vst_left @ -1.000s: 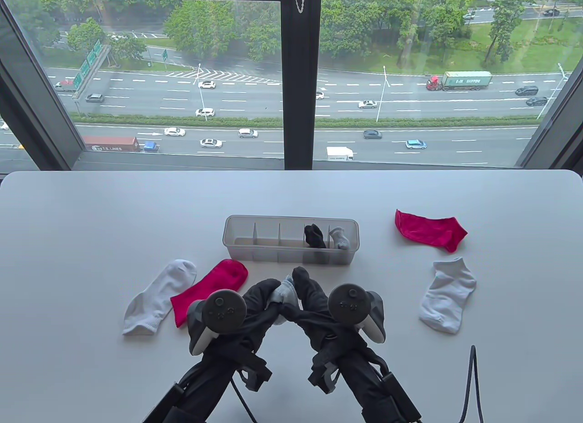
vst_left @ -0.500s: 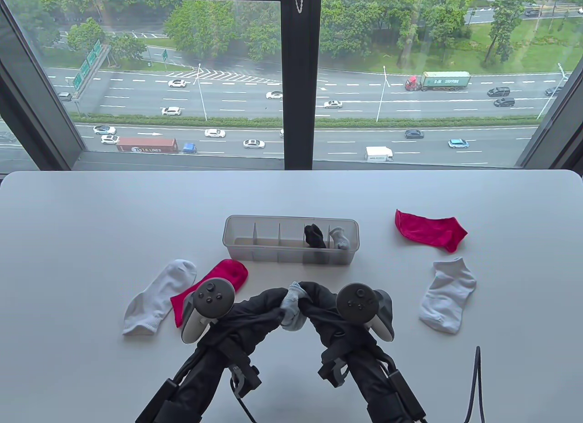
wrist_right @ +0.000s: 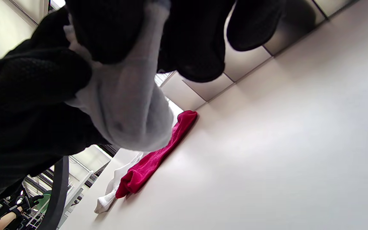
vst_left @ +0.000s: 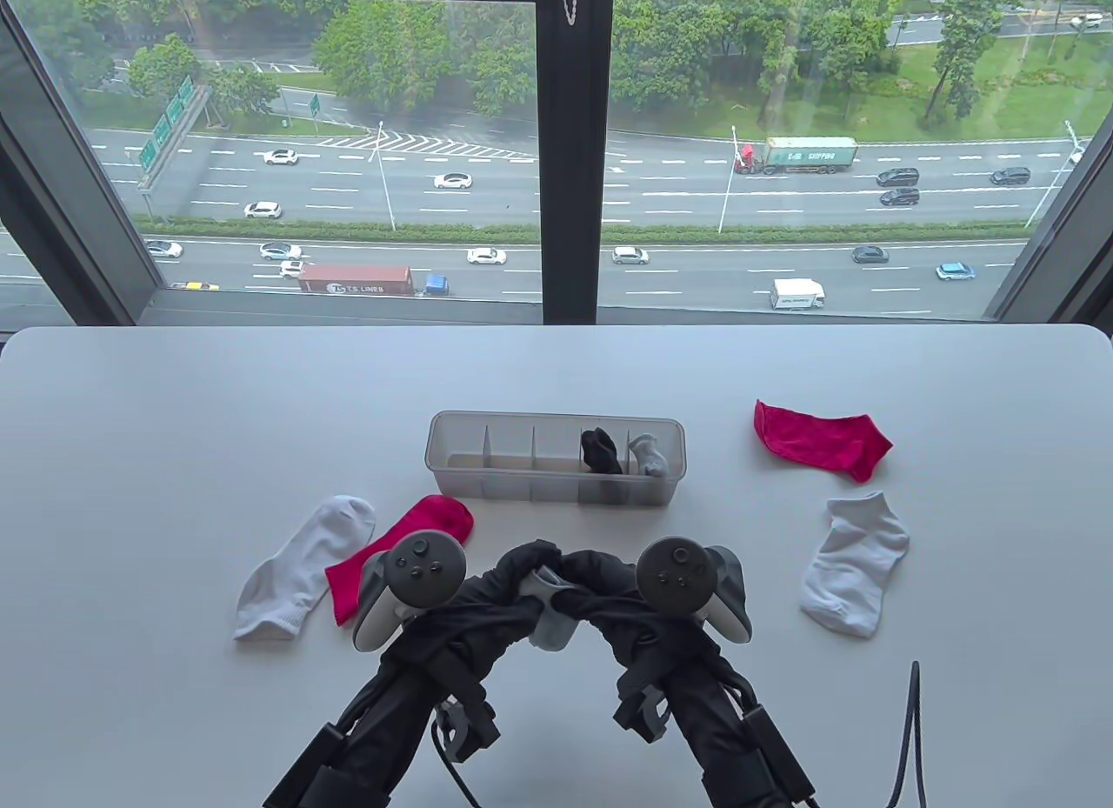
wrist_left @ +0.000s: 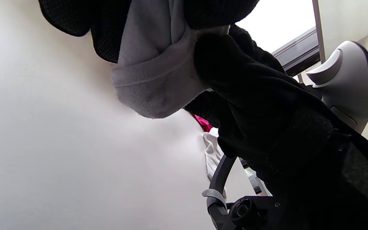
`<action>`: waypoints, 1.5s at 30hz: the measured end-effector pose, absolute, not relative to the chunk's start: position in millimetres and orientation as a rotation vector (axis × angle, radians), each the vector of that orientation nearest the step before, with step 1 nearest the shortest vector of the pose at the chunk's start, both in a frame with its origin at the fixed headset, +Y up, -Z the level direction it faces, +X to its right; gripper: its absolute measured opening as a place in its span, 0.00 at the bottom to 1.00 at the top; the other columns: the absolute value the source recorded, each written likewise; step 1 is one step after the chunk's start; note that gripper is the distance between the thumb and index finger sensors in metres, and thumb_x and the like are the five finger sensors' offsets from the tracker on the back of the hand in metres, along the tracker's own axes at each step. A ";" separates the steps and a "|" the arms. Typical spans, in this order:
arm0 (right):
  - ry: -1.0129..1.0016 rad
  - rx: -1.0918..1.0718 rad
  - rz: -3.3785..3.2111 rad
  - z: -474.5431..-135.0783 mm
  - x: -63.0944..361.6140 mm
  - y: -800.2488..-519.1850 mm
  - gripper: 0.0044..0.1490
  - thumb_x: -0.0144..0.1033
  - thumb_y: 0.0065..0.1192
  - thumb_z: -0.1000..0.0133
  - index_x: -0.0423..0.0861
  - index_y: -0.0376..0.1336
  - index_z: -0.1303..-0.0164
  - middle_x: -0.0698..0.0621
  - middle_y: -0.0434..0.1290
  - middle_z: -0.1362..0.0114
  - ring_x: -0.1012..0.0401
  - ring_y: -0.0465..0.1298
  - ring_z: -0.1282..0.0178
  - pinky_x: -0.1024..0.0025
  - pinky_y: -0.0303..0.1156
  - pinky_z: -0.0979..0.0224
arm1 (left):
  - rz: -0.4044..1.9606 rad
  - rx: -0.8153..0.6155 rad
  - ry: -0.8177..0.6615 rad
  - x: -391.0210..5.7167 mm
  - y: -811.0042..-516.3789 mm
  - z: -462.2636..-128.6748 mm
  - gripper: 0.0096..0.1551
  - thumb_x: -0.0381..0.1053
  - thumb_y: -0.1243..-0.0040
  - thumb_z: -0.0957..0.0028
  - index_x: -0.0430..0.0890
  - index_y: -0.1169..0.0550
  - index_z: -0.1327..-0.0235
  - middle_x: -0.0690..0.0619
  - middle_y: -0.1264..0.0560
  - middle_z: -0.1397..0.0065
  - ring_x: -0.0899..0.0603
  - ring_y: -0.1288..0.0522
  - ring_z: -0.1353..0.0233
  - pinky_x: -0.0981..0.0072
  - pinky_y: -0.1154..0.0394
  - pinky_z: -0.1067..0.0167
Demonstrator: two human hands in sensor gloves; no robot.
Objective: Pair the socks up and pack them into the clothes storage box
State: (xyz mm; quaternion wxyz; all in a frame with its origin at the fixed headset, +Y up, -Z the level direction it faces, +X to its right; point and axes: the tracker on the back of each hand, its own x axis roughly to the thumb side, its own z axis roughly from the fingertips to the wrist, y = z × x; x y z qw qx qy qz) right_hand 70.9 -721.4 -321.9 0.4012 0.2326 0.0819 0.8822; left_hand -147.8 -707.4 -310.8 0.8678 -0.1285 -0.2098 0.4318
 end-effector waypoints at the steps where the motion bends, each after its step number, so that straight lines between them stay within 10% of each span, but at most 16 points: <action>1: 0.211 0.589 2.234 -322.4 69.3 -721.5 0.29 0.40 0.64 0.41 0.44 0.63 0.30 0.45 0.76 0.37 0.54 0.78 0.40 0.43 0.68 0.24 | 0.912 -0.238 -0.435 -148.8 -707.8 -310.7 0.27 0.41 0.44 0.41 0.52 0.32 0.27 0.33 0.25 0.28 0.25 0.23 0.33 0.26 0.31 0.34; 7: 0.241 0.641 2.281 -318.6 58.9 -724.9 0.29 0.40 0.61 0.40 0.46 0.63 0.29 0.45 0.74 0.35 0.53 0.77 0.38 0.43 0.66 0.23 | 0.969 -0.201 -0.377 -155.8 -711.9 -313.3 0.19 0.51 0.49 0.37 0.39 0.22 0.48 0.35 0.20 0.39 0.30 0.19 0.42 0.29 0.29 0.37; 11: 0.179 0.524 2.202 -320.4 65.1 -723.8 0.28 0.39 0.57 0.38 0.44 0.61 0.28 0.43 0.74 0.35 0.53 0.77 0.38 0.43 0.66 0.24 | 0.965 -0.288 -0.368 -157.4 -712.1 -314.6 0.38 0.56 0.45 0.39 0.37 0.38 0.22 0.30 0.28 0.26 0.27 0.23 0.33 0.28 0.31 0.34; 17: 0.313 0.459 2.106 -323.0 73.0 -734.0 0.50 0.47 0.62 0.40 0.35 0.47 0.16 0.29 0.60 0.20 0.37 0.66 0.24 0.34 0.60 0.24 | 0.984 -0.135 -0.289 -159.8 -709.8 -313.5 0.29 0.47 0.47 0.39 0.35 0.31 0.28 0.30 0.23 0.32 0.30 0.18 0.37 0.34 0.25 0.36; 22: 0.269 0.378 2.063 -322.9 69.6 -740.5 0.27 0.41 0.57 0.37 0.50 0.63 0.26 0.38 0.70 0.21 0.41 0.72 0.26 0.39 0.65 0.24 | 1.049 -0.221 -0.341 -163.3 -712.6 -315.8 0.29 0.46 0.48 0.41 0.38 0.34 0.28 0.31 0.25 0.31 0.30 0.20 0.37 0.33 0.27 0.36; 30: 0.196 0.459 2.212 -326.4 85.0 -726.8 0.26 0.40 0.55 0.38 0.46 0.63 0.30 0.45 0.77 0.39 0.53 0.77 0.39 0.42 0.66 0.24 | 0.990 -0.341 -0.419 -155.9 -709.1 -317.6 0.34 0.45 0.47 0.42 0.44 0.39 0.22 0.33 0.24 0.30 0.29 0.19 0.37 0.30 0.29 0.34; 36: 0.545 0.520 1.942 -325.0 76.8 -744.9 0.51 0.52 0.57 0.39 0.44 0.42 0.12 0.33 0.58 0.16 0.35 0.64 0.22 0.35 0.59 0.22 | 1.147 -0.151 -0.312 -168.1 -713.0 -315.1 0.26 0.43 0.47 0.40 0.50 0.34 0.28 0.30 0.24 0.30 0.30 0.17 0.40 0.31 0.26 0.38; 40: 0.389 0.392 1.961 -326.7 78.9 -745.9 0.29 0.39 0.61 0.37 0.45 0.59 0.26 0.39 0.74 0.29 0.50 0.79 0.36 0.49 0.72 0.28 | 1.167 -0.163 -0.282 -167.9 -713.9 -313.2 0.23 0.49 0.47 0.38 0.39 0.24 0.36 0.30 0.22 0.33 0.29 0.17 0.41 0.29 0.27 0.39; 45: 0.218 0.305 1.974 -326.1 96.2 -741.9 0.28 0.42 0.57 0.35 0.46 0.59 0.26 0.42 0.73 0.31 0.53 0.78 0.37 0.52 0.72 0.28 | 1.011 -0.217 -0.273 -169.4 -712.7 -315.5 0.25 0.47 0.49 0.39 0.33 0.20 0.38 0.29 0.18 0.39 0.28 0.16 0.45 0.30 0.27 0.40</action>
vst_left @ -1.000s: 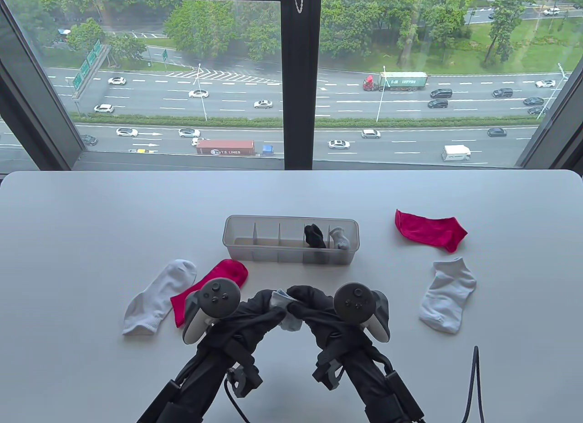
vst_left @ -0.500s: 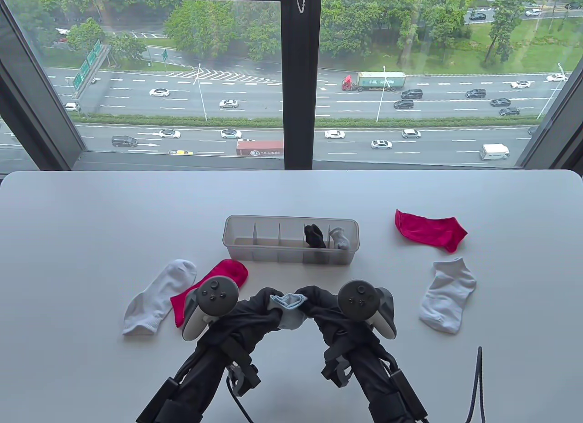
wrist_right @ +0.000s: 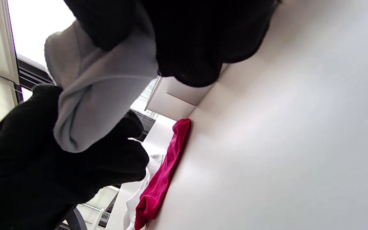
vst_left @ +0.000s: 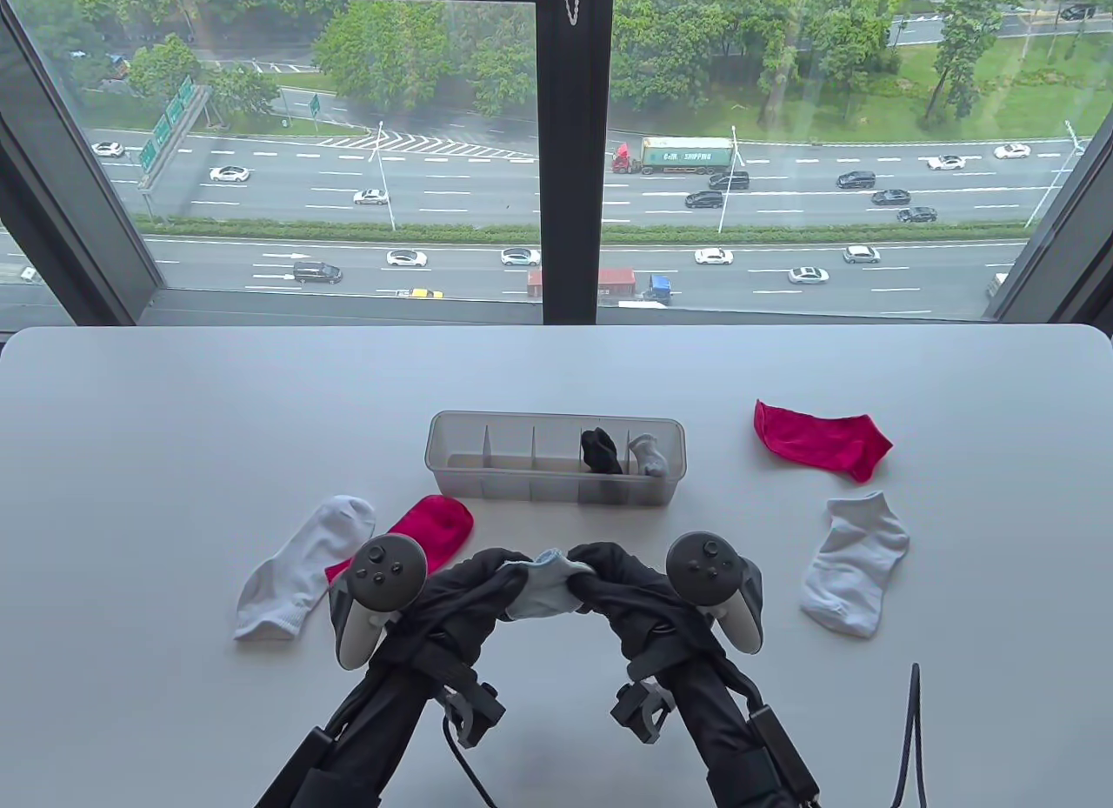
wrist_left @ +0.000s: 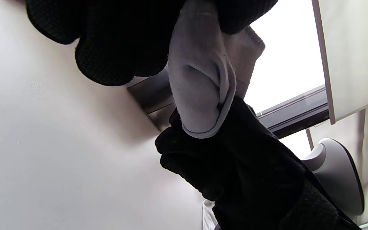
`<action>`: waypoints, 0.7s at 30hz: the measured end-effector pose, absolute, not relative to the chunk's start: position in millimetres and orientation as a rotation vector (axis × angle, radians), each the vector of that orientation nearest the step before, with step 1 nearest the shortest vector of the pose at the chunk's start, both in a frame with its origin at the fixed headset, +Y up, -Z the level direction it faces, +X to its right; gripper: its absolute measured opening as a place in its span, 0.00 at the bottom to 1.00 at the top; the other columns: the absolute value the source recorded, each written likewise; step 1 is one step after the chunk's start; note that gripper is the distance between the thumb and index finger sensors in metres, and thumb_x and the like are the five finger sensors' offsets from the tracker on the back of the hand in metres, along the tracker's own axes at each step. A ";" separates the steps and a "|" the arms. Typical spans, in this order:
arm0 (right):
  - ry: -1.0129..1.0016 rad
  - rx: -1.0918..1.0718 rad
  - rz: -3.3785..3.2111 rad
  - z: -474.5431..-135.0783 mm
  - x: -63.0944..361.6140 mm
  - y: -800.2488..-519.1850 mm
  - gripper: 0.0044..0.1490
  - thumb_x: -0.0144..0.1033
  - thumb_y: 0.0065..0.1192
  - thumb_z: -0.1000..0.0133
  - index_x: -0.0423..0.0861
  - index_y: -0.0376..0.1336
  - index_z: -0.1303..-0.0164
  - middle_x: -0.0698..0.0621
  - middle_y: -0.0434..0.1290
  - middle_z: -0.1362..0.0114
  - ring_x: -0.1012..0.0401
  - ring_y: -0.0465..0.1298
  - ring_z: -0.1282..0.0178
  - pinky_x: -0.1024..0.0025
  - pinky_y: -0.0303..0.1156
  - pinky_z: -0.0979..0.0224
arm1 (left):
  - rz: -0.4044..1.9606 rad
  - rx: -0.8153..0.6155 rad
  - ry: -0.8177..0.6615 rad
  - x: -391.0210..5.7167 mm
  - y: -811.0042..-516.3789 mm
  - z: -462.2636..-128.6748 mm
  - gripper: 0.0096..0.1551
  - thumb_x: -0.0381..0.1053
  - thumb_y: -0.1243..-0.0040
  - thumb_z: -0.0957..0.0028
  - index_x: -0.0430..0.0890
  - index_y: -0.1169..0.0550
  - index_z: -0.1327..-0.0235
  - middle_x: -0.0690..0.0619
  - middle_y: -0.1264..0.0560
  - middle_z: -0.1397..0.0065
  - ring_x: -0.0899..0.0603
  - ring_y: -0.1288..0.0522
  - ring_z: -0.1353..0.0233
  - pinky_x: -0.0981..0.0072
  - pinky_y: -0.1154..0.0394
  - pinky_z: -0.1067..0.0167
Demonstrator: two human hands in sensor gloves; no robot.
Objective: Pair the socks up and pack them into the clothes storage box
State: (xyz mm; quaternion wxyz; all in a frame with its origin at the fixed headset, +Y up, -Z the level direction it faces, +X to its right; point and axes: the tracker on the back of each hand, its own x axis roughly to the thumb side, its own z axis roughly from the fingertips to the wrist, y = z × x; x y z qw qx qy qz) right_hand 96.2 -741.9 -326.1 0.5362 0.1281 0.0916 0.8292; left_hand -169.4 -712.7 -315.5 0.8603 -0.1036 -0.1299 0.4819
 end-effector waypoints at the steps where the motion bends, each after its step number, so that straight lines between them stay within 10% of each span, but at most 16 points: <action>1: 0.205 0.283 1.947 -325.3 97.1 -742.5 0.28 0.43 0.56 0.34 0.46 0.59 0.26 0.43 0.73 0.31 0.53 0.78 0.37 0.52 0.73 0.28 | 0.992 -0.218 -0.270 -169.3 -713.1 -315.4 0.26 0.47 0.49 0.39 0.33 0.20 0.39 0.28 0.17 0.40 0.29 0.16 0.46 0.30 0.26 0.41; 5: 0.335 0.358 1.747 -324.9 88.0 -741.7 0.46 0.48 0.60 0.38 0.44 0.46 0.14 0.35 0.64 0.21 0.46 0.77 0.33 0.48 0.72 0.28 | 1.055 -0.098 -0.210 -170.7 -714.2 -313.3 0.26 0.45 0.51 0.38 0.30 0.20 0.40 0.29 0.15 0.45 0.33 0.12 0.50 0.35 0.22 0.43; 8: 0.205 0.314 1.880 -324.7 85.5 -730.9 0.41 0.40 0.63 0.38 0.43 0.50 0.17 0.38 0.70 0.26 0.53 0.81 0.38 0.55 0.77 0.31 | 1.051 -0.134 -0.222 -171.8 -715.5 -313.7 0.27 0.46 0.53 0.36 0.31 0.23 0.35 0.30 0.17 0.38 0.30 0.16 0.43 0.32 0.26 0.39; 10: 0.055 0.245 1.969 -325.7 91.8 -715.6 0.40 0.40 0.64 0.37 0.42 0.52 0.18 0.38 0.72 0.28 0.54 0.82 0.41 0.57 0.78 0.33 | 0.940 -0.197 -0.240 -168.9 -715.7 -313.8 0.30 0.47 0.55 0.35 0.39 0.36 0.20 0.32 0.38 0.17 0.24 0.43 0.18 0.24 0.46 0.27; 13: -0.153 0.114 2.191 -333.9 100.5 -690.2 0.42 0.44 0.64 0.37 0.41 0.51 0.18 0.39 0.73 0.30 0.58 0.82 0.44 0.60 0.79 0.36 | 0.578 -0.249 -0.266 -167.7 -715.7 -316.3 0.39 0.54 0.55 0.35 0.50 0.54 0.16 0.46 0.63 0.11 0.36 0.72 0.14 0.27 0.69 0.25; 21: -0.273 -0.119 2.795 -404.9 39.8 -632.3 0.40 0.47 0.62 0.36 0.44 0.51 0.18 0.42 0.73 0.29 0.61 0.82 0.45 0.64 0.79 0.36 | 0.210 -0.338 -0.238 -162.6 -726.6 -318.2 0.40 0.56 0.57 0.35 0.52 0.60 0.18 0.52 0.73 0.15 0.42 0.81 0.18 0.34 0.78 0.28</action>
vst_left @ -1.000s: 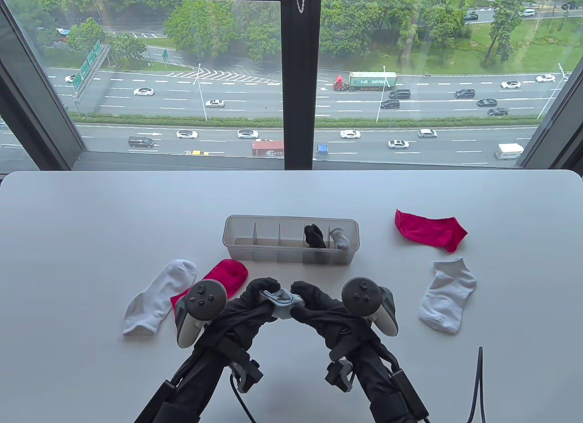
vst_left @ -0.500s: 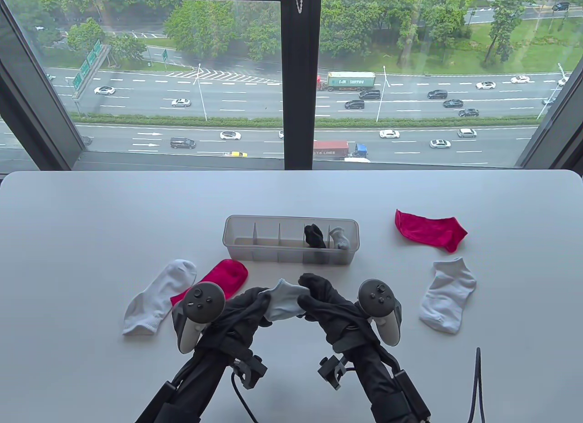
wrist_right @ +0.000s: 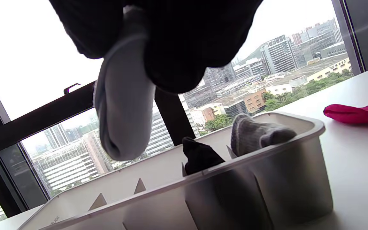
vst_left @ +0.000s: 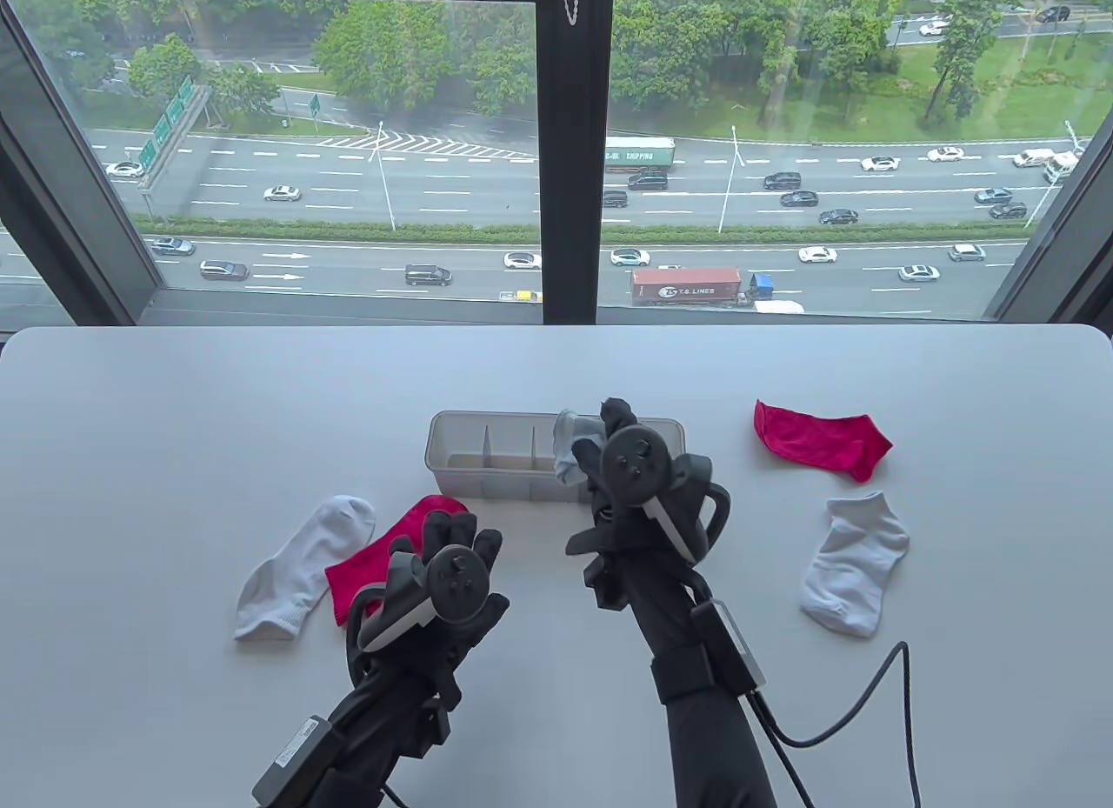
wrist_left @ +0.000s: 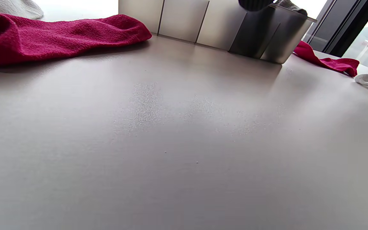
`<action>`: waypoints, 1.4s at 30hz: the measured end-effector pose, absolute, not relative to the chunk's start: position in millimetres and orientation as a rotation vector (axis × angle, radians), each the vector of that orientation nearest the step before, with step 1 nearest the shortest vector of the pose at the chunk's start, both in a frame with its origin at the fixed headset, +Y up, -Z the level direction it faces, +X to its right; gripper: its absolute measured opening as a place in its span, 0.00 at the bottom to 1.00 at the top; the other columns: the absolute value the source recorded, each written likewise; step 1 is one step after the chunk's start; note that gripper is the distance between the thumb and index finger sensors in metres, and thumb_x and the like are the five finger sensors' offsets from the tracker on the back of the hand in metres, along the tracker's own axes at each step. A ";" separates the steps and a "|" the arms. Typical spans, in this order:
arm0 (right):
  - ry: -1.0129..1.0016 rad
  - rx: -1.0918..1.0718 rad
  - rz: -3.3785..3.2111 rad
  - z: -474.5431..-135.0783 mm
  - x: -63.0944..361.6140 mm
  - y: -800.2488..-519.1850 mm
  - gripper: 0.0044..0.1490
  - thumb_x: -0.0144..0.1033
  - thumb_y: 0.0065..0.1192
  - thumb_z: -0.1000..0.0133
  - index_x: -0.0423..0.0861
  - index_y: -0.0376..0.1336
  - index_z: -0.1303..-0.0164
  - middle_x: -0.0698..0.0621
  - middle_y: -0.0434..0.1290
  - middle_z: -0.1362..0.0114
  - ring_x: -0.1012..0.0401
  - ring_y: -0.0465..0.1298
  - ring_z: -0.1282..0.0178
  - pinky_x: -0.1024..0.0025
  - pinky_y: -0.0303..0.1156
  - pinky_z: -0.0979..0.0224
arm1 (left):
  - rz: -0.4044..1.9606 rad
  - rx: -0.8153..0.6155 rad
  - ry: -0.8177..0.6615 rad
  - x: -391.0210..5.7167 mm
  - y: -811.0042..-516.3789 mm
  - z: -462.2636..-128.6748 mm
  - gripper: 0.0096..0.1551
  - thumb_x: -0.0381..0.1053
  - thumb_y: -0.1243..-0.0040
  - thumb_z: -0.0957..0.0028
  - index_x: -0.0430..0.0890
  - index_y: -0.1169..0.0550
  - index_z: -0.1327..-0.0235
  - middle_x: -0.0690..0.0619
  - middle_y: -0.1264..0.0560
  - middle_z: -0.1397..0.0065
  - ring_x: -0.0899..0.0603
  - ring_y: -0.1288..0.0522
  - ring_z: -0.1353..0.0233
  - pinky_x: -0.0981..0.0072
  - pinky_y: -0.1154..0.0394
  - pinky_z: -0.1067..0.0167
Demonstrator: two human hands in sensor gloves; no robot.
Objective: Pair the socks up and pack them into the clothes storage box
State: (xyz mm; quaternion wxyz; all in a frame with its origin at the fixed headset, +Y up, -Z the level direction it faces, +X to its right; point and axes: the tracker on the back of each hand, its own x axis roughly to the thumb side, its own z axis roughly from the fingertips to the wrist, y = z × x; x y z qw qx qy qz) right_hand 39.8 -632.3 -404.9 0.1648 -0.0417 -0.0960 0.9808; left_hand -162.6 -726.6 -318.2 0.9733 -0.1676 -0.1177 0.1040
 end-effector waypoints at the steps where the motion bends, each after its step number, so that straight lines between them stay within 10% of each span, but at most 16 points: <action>1: -0.280 -0.130 2.828 -411.9 32.6 -634.4 0.40 0.47 0.62 0.36 0.44 0.52 0.19 0.43 0.74 0.30 0.61 0.82 0.45 0.64 0.79 0.37 | 0.206 -0.337 -0.234 -163.4 -726.9 -318.3 0.40 0.55 0.58 0.35 0.52 0.60 0.18 0.52 0.73 0.15 0.42 0.81 0.18 0.34 0.78 0.28; 13: -0.040 -0.053 3.284 -464.5 -34.9 -693.2 0.30 0.47 0.58 0.37 0.47 0.65 0.26 0.43 0.76 0.28 0.51 0.75 0.36 0.53 0.70 0.29 | 0.224 -0.370 -0.208 -170.7 -729.6 -323.5 0.40 0.55 0.58 0.35 0.52 0.60 0.19 0.54 0.75 0.16 0.43 0.83 0.19 0.35 0.80 0.29; 18: -0.222 0.113 3.194 -447.8 -26.2 -672.4 0.34 0.48 0.54 0.35 0.46 0.60 0.21 0.40 0.69 0.21 0.47 0.71 0.27 0.51 0.68 0.26 | 0.209 -0.373 -0.229 -168.0 -730.2 -322.5 0.41 0.55 0.59 0.35 0.52 0.62 0.19 0.54 0.75 0.16 0.43 0.83 0.20 0.35 0.80 0.29; 26: -0.273 -0.160 3.113 -404.6 98.4 -633.7 0.37 0.45 0.56 0.35 0.45 0.54 0.16 0.38 0.64 0.16 0.43 0.65 0.19 0.46 0.66 0.22 | 0.197 -0.354 -0.265 -162.0 -724.5 -318.5 0.41 0.55 0.59 0.35 0.52 0.62 0.19 0.53 0.74 0.16 0.43 0.82 0.19 0.35 0.79 0.29; 37: 0.639 -0.682 2.938 -342.9 286.8 -751.2 0.52 0.42 0.61 0.38 0.45 0.37 0.13 0.33 0.42 0.10 0.35 0.46 0.15 0.45 0.61 0.20 | 0.194 -0.329 -0.352 -147.0 -717.4 -310.8 0.39 0.55 0.59 0.35 0.51 0.60 0.18 0.50 0.72 0.15 0.39 0.79 0.18 0.33 0.74 0.27; 42: 0.515 -0.583 3.046 -338.3 269.4 -759.4 0.37 0.40 0.63 0.40 0.41 0.57 0.22 0.36 0.65 0.25 0.48 0.70 0.31 0.60 0.73 0.31 | 0.271 -0.345 -0.390 -144.9 -718.6 -310.8 0.41 0.56 0.59 0.35 0.49 0.61 0.18 0.46 0.70 0.14 0.35 0.75 0.17 0.30 0.70 0.26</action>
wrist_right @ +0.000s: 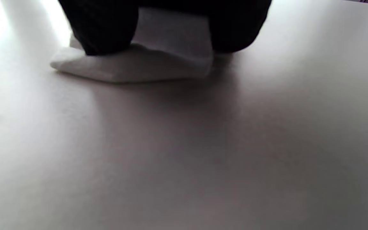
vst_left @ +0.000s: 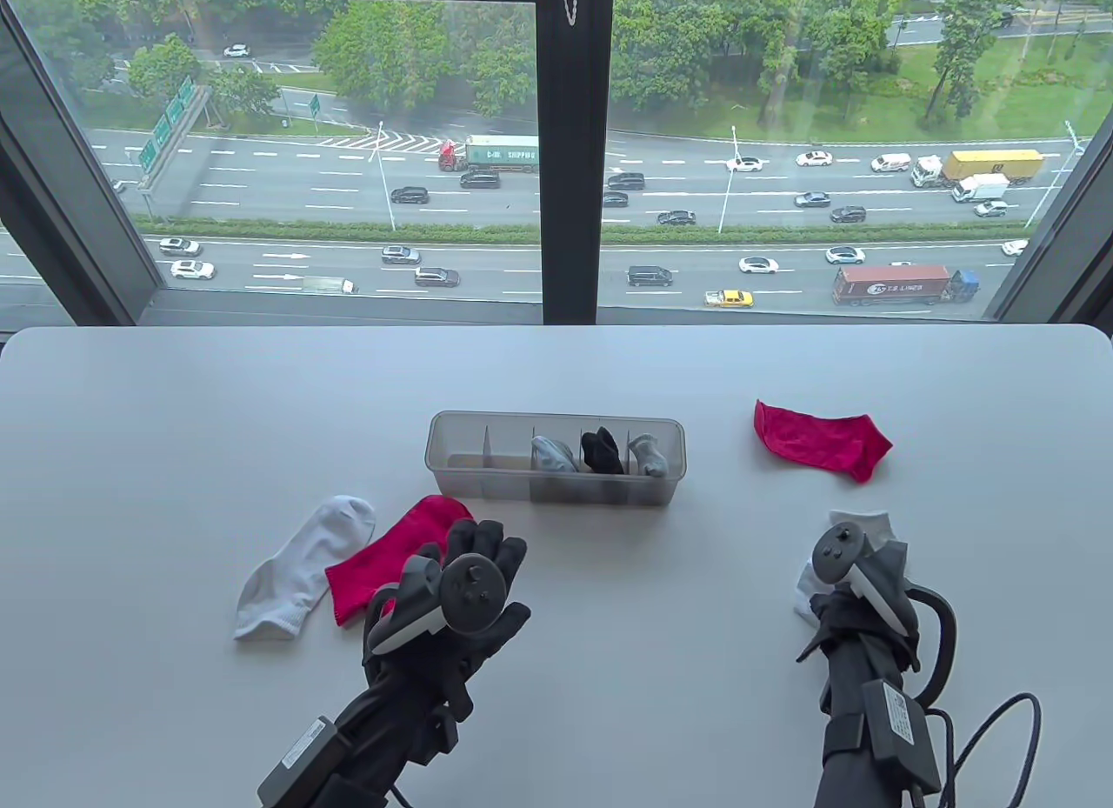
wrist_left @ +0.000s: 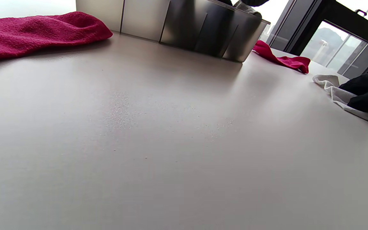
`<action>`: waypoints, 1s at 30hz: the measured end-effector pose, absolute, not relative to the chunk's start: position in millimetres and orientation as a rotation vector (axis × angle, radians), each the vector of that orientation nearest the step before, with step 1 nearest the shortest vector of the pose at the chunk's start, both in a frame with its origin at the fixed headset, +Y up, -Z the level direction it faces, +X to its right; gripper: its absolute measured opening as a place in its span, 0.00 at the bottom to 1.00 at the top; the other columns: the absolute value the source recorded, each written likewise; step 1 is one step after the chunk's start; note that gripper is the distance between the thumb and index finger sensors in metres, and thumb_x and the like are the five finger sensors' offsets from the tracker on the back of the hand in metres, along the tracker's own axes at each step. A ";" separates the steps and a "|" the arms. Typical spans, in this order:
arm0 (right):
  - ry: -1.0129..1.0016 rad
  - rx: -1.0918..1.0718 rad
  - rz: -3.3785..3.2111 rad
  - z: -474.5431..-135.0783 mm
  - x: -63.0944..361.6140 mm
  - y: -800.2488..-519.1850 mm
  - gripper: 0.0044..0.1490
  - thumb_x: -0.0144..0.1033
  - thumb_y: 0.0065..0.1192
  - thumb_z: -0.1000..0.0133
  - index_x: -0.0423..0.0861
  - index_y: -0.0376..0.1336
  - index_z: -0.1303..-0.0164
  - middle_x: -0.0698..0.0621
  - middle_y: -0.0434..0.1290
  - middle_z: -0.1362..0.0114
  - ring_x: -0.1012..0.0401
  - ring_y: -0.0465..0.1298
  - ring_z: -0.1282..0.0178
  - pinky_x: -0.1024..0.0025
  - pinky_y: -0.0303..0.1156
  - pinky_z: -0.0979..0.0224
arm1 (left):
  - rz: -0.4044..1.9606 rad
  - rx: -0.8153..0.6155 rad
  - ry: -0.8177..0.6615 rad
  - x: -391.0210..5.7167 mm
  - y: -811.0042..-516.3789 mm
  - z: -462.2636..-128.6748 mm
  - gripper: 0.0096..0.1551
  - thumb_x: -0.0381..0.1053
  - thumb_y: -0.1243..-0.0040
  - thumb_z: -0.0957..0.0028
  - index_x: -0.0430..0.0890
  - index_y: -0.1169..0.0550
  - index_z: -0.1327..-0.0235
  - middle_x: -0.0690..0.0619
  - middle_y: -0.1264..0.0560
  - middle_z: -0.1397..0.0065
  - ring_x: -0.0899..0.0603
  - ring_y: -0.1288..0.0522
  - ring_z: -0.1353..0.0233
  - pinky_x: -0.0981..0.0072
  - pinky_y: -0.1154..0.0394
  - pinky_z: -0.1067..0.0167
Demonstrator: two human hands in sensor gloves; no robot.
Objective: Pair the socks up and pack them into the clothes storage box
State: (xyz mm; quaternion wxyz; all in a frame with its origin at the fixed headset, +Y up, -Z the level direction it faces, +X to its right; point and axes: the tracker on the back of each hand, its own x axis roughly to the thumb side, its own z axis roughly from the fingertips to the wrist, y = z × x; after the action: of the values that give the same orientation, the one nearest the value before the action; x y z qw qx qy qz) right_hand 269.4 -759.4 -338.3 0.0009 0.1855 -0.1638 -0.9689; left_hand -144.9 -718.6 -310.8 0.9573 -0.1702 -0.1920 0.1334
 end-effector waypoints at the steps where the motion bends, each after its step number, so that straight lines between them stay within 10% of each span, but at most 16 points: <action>1: -0.526 0.535 -3.006 -338.3 263.2 -758.3 0.31 0.40 0.62 0.39 0.43 0.60 0.27 0.42 0.71 0.33 0.55 0.76 0.39 0.68 0.77 0.37 | 0.305 -0.353 -0.396 -145.1 -718.8 -310.9 0.41 0.56 0.59 0.35 0.48 0.61 0.18 0.45 0.69 0.14 0.34 0.74 0.17 0.29 0.69 0.26; 7: -0.302 0.321 -3.456 -335.6 185.2 -745.0 0.26 0.42 0.63 0.36 0.42 0.64 0.33 0.43 0.76 0.41 0.59 0.81 0.48 0.72 0.79 0.46 | 0.756 -0.458 -0.390 -151.5 -724.3 -311.3 0.40 0.54 0.61 0.36 0.40 0.55 0.17 0.31 0.57 0.14 0.23 0.55 0.16 0.24 0.54 0.26; 14: 0.033 -0.545 -3.646 -299.3 60.9 -703.1 0.26 0.45 0.63 0.36 0.45 0.63 0.32 0.46 0.76 0.39 0.60 0.81 0.45 0.73 0.79 0.43 | 1.376 -0.652 -0.374 -154.3 -749.0 -312.3 0.51 0.66 0.60 0.37 0.34 0.56 0.18 0.25 0.52 0.16 0.19 0.50 0.19 0.23 0.48 0.28; 17: -0.124 -0.853 -3.642 -288.8 35.5 -708.2 0.28 0.40 0.59 0.36 0.44 0.61 0.27 0.42 0.71 0.31 0.52 0.76 0.35 0.64 0.76 0.33 | 1.578 -0.622 -0.351 -150.8 -750.5 -311.2 0.48 0.60 0.50 0.37 0.35 0.53 0.18 0.26 0.49 0.18 0.19 0.44 0.22 0.26 0.42 0.28; 23: 0.111 -0.694 -3.725 -293.9 67.9 -711.7 0.33 0.46 0.60 0.37 0.47 0.57 0.24 0.42 0.67 0.26 0.47 0.70 0.28 0.56 0.72 0.28 | 1.437 -0.348 -0.283 -167.0 -738.1 -316.0 0.23 0.41 0.50 0.39 0.43 0.28 0.31 0.35 0.26 0.29 0.28 0.23 0.33 0.33 0.28 0.36; 26: -0.282 -0.880 -3.748 -309.4 90.2 -714.6 0.65 0.58 0.56 0.40 0.37 0.27 0.14 0.24 0.35 0.15 0.29 0.42 0.18 0.31 0.51 0.22 | 1.409 -0.423 -0.436 -160.6 -731.0 -316.2 0.22 0.41 0.50 0.39 0.46 0.27 0.31 0.37 0.24 0.30 0.29 0.22 0.34 0.33 0.28 0.35; 30: -1.134 -1.322 -3.818 -319.6 100.2 -729.6 0.69 0.57 0.59 0.40 0.47 0.17 0.19 0.21 0.18 0.20 0.26 0.24 0.24 0.25 0.35 0.25 | 1.291 -0.498 -0.591 -143.0 -721.4 -312.0 0.21 0.41 0.47 0.38 0.50 0.26 0.31 0.40 0.23 0.29 0.30 0.23 0.32 0.32 0.29 0.33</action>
State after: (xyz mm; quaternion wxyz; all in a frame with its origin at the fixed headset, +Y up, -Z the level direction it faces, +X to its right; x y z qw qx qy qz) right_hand 100.2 -729.6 -319.6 -0.5032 -0.2722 -0.2335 -0.7863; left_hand -143.0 -721.4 -312.0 0.7301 -0.2259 -0.2685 0.5864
